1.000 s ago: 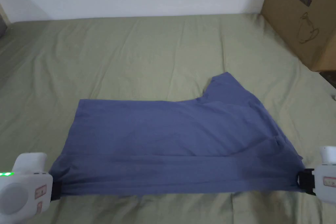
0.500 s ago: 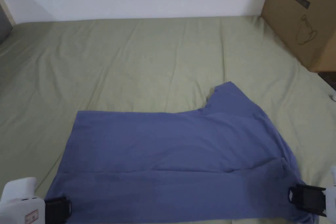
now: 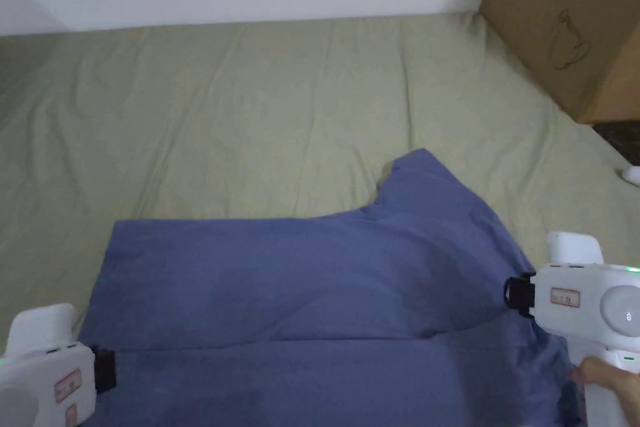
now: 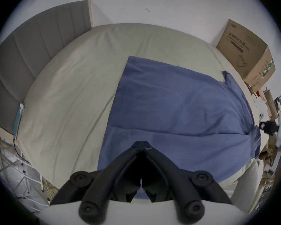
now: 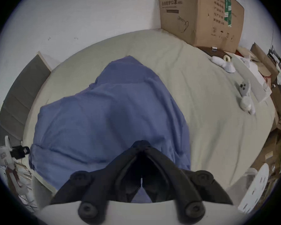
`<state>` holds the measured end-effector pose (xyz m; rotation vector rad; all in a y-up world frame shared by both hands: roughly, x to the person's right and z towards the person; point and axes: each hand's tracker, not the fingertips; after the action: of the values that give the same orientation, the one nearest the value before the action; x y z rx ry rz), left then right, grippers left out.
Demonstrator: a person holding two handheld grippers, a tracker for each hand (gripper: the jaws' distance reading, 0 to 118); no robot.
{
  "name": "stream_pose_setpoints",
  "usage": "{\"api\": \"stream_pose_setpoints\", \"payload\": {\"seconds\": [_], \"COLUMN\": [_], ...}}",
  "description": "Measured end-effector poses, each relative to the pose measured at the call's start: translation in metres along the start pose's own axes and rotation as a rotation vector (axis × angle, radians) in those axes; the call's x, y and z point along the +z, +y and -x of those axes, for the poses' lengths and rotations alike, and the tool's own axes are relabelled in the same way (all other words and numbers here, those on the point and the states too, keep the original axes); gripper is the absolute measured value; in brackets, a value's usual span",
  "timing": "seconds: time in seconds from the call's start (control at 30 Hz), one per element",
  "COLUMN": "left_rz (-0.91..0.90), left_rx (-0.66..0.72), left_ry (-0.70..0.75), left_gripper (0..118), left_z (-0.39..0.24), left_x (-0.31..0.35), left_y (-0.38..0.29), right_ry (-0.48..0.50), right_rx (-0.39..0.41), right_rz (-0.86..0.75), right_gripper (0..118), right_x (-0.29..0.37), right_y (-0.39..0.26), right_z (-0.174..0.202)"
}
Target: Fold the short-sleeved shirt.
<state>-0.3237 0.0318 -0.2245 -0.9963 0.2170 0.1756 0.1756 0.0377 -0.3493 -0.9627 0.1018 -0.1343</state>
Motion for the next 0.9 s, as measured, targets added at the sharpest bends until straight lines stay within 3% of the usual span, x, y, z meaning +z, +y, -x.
{"api": "stream_pose_setpoints", "payload": {"seconds": [0.07, 0.1, 0.17, 0.2, 0.37, 0.47, 0.53, 0.63, 0.67, 0.73, 0.9], "left_rz": [-0.003, -0.001, -0.006, -0.005, 0.009, 0.024, 0.034, 0.041, 0.041, 0.037, 0.013], "left_rx": [-0.006, -0.005, 0.001, 0.001, -0.021, -0.029, -0.028, -0.031, -0.026, -0.015, 0.011], "left_ry": [0.005, 0.0, -0.006, -0.008, 0.004, 0.016, 0.017, 0.033, 0.033, 0.027, 0.031], "left_gripper": [0, 0, 0, 0, 0, 0, 0, 0, 0, 0, 0], "left_z": [-0.002, -0.002, -0.004, -0.005, -0.012, -0.014, -0.015, -0.013, -0.012, -0.011, -0.007], "left_x": [-0.005, -0.008, -0.015, -0.018, -0.039, -0.049, -0.052, -0.051, -0.051, -0.045, -0.039], "left_y": [0.013, 0.019, 0.032, 0.037, 0.056, 0.061, 0.062, 0.061, 0.061, 0.063, 0.07], "right_ry": [0.018, 0.005, -0.034, -0.037, -0.055, -0.065, -0.059, -0.072, -0.07, -0.057, -0.049], "right_rx": [0.022, 0.036, 0.075, 0.083, 0.031, 0.049, 0.076, 0.085, 0.086, 0.067, 0.081], "right_rz": [-0.035, -0.042, -0.032, -0.022, 0.055, 0.135, 0.164, 0.139, 0.128, 0.091, 0.081], "right_gripper": [0, 10, 72, 84, 84, 82, 68, 66, 60, 1, 2], "right_x": [-0.016, -0.026, -0.055, -0.067, -0.136, -0.163, -0.172, -0.165, -0.159, -0.15, -0.14], "right_y": [0.034, 0.05, 0.089, 0.101, 0.147, 0.146, 0.138, 0.139, 0.141, 0.145, 0.15], "right_z": [-0.001, -0.001, -0.006, -0.008, -0.023, -0.024, -0.022, -0.019, -0.019, -0.019, -0.016]}}
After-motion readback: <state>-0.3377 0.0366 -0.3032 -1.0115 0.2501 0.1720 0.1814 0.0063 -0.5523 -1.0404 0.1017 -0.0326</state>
